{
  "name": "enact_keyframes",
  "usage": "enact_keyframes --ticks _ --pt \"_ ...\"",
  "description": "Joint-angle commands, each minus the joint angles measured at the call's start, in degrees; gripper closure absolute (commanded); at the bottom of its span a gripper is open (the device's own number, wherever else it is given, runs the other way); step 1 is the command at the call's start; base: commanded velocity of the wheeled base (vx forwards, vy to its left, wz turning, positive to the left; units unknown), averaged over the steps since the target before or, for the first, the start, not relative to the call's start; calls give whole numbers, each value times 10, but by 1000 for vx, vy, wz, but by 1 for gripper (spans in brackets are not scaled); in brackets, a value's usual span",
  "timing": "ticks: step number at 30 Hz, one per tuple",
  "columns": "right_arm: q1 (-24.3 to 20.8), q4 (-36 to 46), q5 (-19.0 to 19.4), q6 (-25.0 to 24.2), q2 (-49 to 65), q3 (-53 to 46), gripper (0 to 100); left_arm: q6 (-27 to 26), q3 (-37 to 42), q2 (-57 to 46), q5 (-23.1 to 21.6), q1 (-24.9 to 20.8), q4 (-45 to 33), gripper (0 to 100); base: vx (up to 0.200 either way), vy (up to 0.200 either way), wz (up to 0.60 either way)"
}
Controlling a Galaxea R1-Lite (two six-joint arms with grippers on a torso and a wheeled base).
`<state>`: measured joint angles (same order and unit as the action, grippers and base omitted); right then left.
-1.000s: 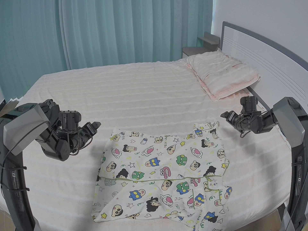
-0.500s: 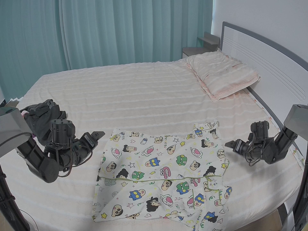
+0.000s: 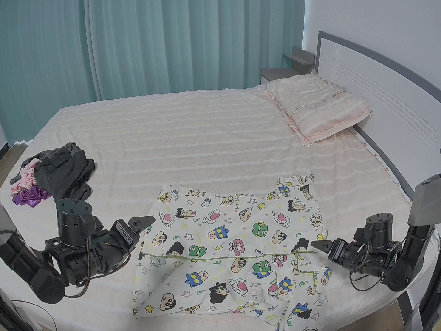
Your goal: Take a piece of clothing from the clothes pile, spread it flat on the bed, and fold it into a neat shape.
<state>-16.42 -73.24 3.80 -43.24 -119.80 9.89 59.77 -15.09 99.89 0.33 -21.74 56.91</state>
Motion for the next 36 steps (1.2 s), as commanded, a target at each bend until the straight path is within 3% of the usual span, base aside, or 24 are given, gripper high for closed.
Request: enact_keyframes --ticks 1,9,25,26,36 --pt "-42 -48 -17 -17 -37 -22 0 9 25 -16 1 -16 4 0 0 0 0" --pt "-40 -158 -63 10 -134 -15 0 10 24 -7 2 -16 5 0 0 0 0" --pt "-11 -154 -64 47 -148 57 0 10 28 -7 2 -16 5 0 0 0 0" --pt "-10 -154 -64 48 -147 55 100 10 28 -8 2 -16 5 0 0 0 0" --pt "-8 -155 -64 83 -134 35 100 10 28 -8 2 -16 5 0 0 0 0"
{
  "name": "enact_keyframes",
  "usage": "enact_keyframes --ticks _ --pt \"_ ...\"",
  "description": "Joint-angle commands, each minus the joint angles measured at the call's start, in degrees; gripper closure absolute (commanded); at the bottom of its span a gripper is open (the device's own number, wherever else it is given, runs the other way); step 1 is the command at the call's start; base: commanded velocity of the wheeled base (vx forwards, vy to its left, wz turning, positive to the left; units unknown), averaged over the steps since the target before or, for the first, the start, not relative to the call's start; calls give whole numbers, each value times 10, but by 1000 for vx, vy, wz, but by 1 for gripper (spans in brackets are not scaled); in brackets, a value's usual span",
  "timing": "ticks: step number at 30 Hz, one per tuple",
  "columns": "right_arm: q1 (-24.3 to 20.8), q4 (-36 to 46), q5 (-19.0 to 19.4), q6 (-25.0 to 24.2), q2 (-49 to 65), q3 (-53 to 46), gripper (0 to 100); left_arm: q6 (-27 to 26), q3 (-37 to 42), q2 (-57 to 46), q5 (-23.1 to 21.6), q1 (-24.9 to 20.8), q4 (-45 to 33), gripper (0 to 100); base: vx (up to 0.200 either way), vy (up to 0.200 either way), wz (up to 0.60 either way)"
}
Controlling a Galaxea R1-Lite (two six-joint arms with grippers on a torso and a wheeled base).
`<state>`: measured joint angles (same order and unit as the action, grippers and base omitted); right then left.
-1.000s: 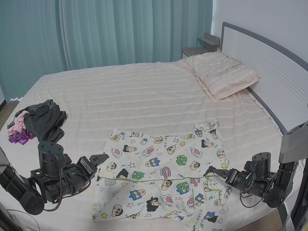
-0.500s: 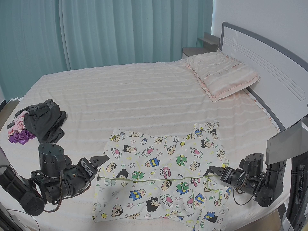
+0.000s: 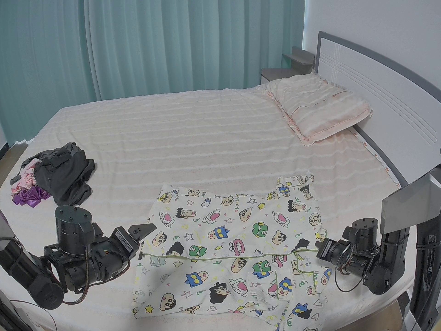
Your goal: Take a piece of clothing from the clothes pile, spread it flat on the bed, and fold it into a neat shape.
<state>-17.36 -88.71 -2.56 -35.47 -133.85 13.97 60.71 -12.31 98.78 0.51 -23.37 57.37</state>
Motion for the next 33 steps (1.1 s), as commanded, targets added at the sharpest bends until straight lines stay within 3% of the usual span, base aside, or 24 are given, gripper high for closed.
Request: enact_keyframes --ticks 1,8,11,12,15,16,17,18,19,26,33 --pt "2 -3 0 13 12 -10 100 0 1 3 0 0 0 0 0 0 0" --pt "3 13 0 73 57 -10 100 0 2 4 -1 0 0 0 0 0 0" --pt "3 100 1 123 88 31 100 0 1 4 -1 -1 0 0 0 0 0" --pt "3 105 1 124 89 33 100 0 2 4 -1 -1 0 0 0 0 0" --pt "2 228 1 132 127 105 100 0 4 4 -1 -1 0 0 0 0 0" --pt "2 228 1 132 127 105 100 0 4 4 -1 -1 0 0 0 0 0" --pt "-1 304 1 133 144 147 100 0 4 4 -1 -1 1 0 0 0 0" --pt "-1 304 1 133 144 147 100 0 4 4 -1 -1 1 0 0 0 0" --pt "-7 373 1 139 159 189 100 0 4 4 -2 -1 1 0 0 0 0" --pt "-29 507 0 143 148 287 100 0 4 5 -2 -1 1 0 0 0 0" --pt "-36 574 -1 166 118 336 100 0 4 5 -2 -1 1 0 0 0 0"
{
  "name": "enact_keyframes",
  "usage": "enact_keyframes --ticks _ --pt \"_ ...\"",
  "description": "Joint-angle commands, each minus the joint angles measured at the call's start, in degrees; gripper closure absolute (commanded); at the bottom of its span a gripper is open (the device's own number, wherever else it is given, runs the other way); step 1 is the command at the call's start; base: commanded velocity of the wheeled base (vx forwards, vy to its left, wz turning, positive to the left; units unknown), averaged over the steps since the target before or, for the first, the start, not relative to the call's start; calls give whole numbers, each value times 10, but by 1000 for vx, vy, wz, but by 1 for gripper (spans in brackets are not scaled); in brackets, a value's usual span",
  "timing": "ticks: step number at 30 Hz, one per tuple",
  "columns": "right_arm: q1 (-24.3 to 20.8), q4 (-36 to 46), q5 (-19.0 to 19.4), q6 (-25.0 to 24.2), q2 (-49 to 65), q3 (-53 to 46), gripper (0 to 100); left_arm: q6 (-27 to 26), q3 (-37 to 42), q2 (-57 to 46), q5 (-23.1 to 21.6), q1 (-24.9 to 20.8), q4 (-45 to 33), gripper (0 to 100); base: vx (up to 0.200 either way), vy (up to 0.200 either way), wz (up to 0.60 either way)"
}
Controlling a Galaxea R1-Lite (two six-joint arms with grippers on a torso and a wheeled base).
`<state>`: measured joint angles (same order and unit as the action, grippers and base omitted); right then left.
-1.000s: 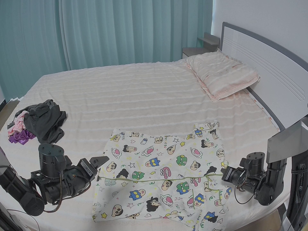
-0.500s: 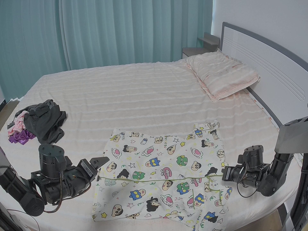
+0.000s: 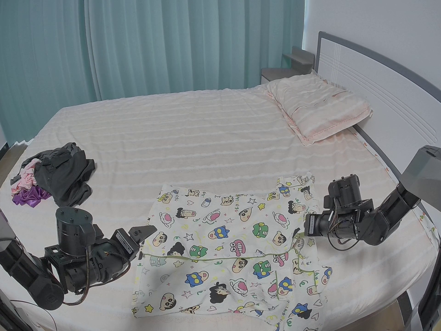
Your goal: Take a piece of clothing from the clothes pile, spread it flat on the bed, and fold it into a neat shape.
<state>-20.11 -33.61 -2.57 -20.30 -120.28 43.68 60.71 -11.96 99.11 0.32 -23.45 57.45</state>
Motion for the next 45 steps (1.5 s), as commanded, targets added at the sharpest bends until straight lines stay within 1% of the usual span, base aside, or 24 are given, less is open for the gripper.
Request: enact_keyframes --ticks 1,6,10,11,13,15,17,23,31,32,36,39,40,42,43,44,45 --pt "-9 31 -1 19 -21 47 100 0 0 2 0 0 0 0 0 0 0" --pt "-10 93 -1 29 -41 108 100 0 0 4 0 0 0 0 0 0 0" --pt "-22 128 -1 29 -55 148 100 0 0 6 0 0 0 0 0 0 0" --pt "-26 138 -1 29 -67 173 100 0 0 7 0 0 0 0 0 0 0" --pt "-26 144 -3 29 -81 193 100 0 0 9 0 0 0 0 0 0 0" --pt "-28 148 -30 29 -105 220 100 0 0 11 0 0 0 0 0 0 0" --pt "-28 149 -48 29 -124 239 100 0 0 11 0 0 1 0 0 0 0" --pt "-29 176 -48 26 -137 274 100 0 0 13 -1 0 1 0 0 0 0" --pt "-38 177 -48 20 -159 301 100 0 0 24 0 0 3 0 0 0 0" --pt "-39 176 -48 19 -159 301 0 0 0 24 0 0 3 0 0 0 0" --pt "-43 172 -48 12 -159 303 0 0 0 24 1 0 3 0 0 0 0" --pt "-43 171 -47 -8 -143 297 0 0 0 22 1 0 3 0 0 0 0" --pt "-43 171 -43 -32 -123 296 0 0 0 21 1 0 3 0 0 0 0" --pt "-41 166 -30 -61 -110 301 0 0 0 21 0 0 3 0 0 0 0" --pt "-41 166 -30 -61 -110 301 0 0 0 21 0 0 3 0 0 0 0" --pt "-39 151 -16 -103 -94 300 0 0 0 21 1 0 3 0 0 0 0" --pt "-39 140 -14 -120 -86 294 0 0 1 21 1 0 3 0 0 0 0"
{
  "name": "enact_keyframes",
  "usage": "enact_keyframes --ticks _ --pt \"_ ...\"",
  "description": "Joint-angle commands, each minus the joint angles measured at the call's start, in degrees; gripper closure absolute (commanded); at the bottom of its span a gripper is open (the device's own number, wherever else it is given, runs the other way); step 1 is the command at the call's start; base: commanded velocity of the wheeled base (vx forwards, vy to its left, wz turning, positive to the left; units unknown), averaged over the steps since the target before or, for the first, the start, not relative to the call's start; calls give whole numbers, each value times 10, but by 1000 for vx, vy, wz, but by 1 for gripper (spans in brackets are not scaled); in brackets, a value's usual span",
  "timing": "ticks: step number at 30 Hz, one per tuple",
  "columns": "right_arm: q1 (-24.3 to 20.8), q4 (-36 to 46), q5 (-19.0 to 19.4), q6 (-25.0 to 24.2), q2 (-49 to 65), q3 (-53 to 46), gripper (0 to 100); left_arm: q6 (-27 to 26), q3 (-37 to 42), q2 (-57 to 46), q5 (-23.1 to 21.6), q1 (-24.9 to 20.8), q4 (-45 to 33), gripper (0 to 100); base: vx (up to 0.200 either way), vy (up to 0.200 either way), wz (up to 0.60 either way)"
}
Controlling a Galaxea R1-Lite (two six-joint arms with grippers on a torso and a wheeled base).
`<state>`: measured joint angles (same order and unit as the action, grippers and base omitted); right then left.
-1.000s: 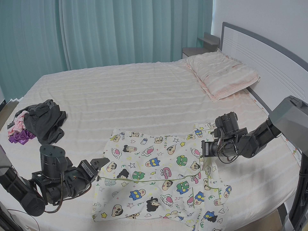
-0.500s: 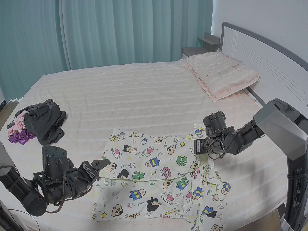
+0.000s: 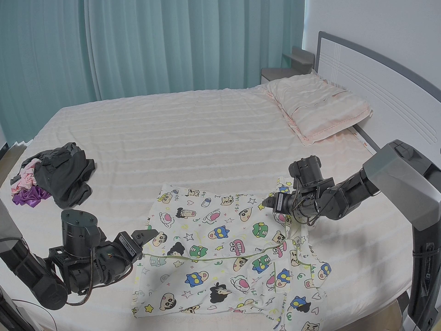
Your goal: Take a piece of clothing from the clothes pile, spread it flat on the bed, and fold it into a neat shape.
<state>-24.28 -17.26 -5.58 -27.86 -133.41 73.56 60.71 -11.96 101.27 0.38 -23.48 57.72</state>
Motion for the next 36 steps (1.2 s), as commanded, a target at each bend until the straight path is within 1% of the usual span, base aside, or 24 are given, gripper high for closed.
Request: enact_keyframes --ticks 1,3,6,7,8,9,10,12,14,18,20,22,24,25,29,30,31,35,36 --pt "3 -28 16 -51 50 -10 0 0 1 -1 0 0 0 0 0 0 0" --pt "3 -33 16 -61 54 -23 0 0 2 -2 1 0 0 0 0 0 0" --pt "5 -34 14 -56 58 -40 0 0 3 -2 1 0 0 0 0 0 0" --pt "11 -30 14 -50 68 -61 0 0 3 -3 1 0 0 0 0 0 0" --pt "14 -23 15 -33 77 -76 0 0 3 -2 1 0 0 0 0 0 0" --pt "14 -23 15 -33 77 -76 0 0 3 -2 1 0 0 0 0 0 0" --pt "19 -22 16 14 82 -102 0 0 3 -3 1 0 0 0 0 0 0" --pt "20 -26 17 48 83 -120 0 0 3 -3 1 0 0 0 0 0 0" --pt "15 -23 21 62 83 -130 0 0 3 -2 1 -1 1 0 0 0 0" --pt "-4 -24 58 91 79 -148 0 0 3 -3 1 -1 0 0 0 0 0" --pt "-11 -28 58 87 67 -135 0 0 3 -2 0 -1 0 0 0 0 0" --pt "-22 -30 29 44 22 -63 0 0 3 -2 0 -1 0 0 0 0 0" --pt "-29 -26 -7 -12 -5 -13 0 0 4 -2 0 -1 0 0 0 0 0" --pt "-30 -22 -16 -28 -18 6 0 0 4 -2 0 -1 0 0 0 0 0" --pt "-30 26 -16 -36 -34 39 0 0 4 -2 0 -1 0 0 0 0 0" --pt "-26 50 -15 -39 -41 54 0 0 4 -1 0 -1 0 0 0 0 0" --pt "-26 52 -15 -39 -42 56 0 0 4 -1 0 -1 0 0 0 0 0" --pt "-4 155 -15 -71 -68 125 0 0 3 1 0 -1 0 0 0 0 0" --pt "-1 186 -15 -86 -72 146 0 0 3 1 0 -1 0 0 0 0 0"
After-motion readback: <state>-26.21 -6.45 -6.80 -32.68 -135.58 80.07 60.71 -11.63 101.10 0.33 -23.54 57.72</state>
